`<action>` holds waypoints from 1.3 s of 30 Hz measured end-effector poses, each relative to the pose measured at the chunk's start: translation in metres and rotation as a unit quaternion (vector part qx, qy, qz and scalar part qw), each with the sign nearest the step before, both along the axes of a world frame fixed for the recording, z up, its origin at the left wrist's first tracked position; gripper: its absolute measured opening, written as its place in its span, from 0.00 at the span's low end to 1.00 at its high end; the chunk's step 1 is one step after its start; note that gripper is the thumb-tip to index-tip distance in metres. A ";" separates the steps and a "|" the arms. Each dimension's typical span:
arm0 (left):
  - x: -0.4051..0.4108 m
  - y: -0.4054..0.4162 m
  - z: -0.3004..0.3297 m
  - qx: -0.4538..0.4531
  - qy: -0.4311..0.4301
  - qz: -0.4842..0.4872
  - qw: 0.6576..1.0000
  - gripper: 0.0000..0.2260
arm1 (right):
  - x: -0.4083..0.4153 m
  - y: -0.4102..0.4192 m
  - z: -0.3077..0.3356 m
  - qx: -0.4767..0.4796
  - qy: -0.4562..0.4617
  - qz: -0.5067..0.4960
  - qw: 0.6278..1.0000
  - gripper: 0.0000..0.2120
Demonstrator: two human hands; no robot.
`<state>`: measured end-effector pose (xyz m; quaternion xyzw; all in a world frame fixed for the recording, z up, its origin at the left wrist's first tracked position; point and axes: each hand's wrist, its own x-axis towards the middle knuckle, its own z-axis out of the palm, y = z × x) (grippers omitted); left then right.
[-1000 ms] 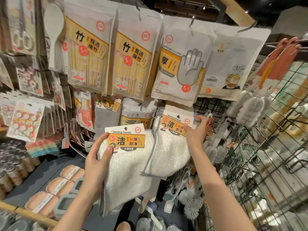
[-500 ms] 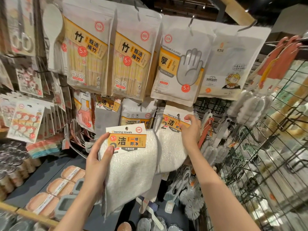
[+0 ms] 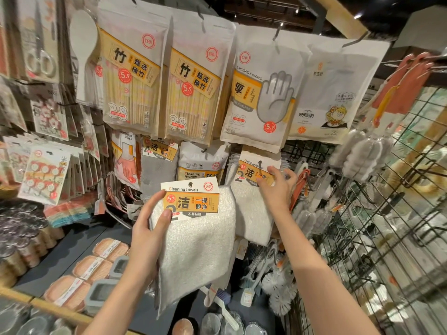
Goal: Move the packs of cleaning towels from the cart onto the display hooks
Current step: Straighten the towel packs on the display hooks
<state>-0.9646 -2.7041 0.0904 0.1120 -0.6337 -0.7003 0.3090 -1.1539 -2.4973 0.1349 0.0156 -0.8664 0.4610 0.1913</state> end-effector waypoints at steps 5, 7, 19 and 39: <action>0.002 0.003 -0.001 0.002 -0.015 -0.004 1.000 0.17 | 0.031 -0.003 0.008 -0.003 0.019 0.042 0.999 0.12; 0.003 0.006 0.001 0.007 -0.016 -0.009 1.000 0.17 | 0.048 -0.010 0.013 -0.031 0.020 0.098 0.995 0.10; 0.011 0.025 0.005 0.001 0.019 -0.005 1.000 0.17 | 0.102 -0.034 0.005 0.008 -0.065 0.262 0.963 0.30; 0.020 0.030 0.008 0.062 0.010 -0.045 0.997 0.17 | 0.111 -0.026 0.011 -0.116 -0.087 0.236 0.961 0.24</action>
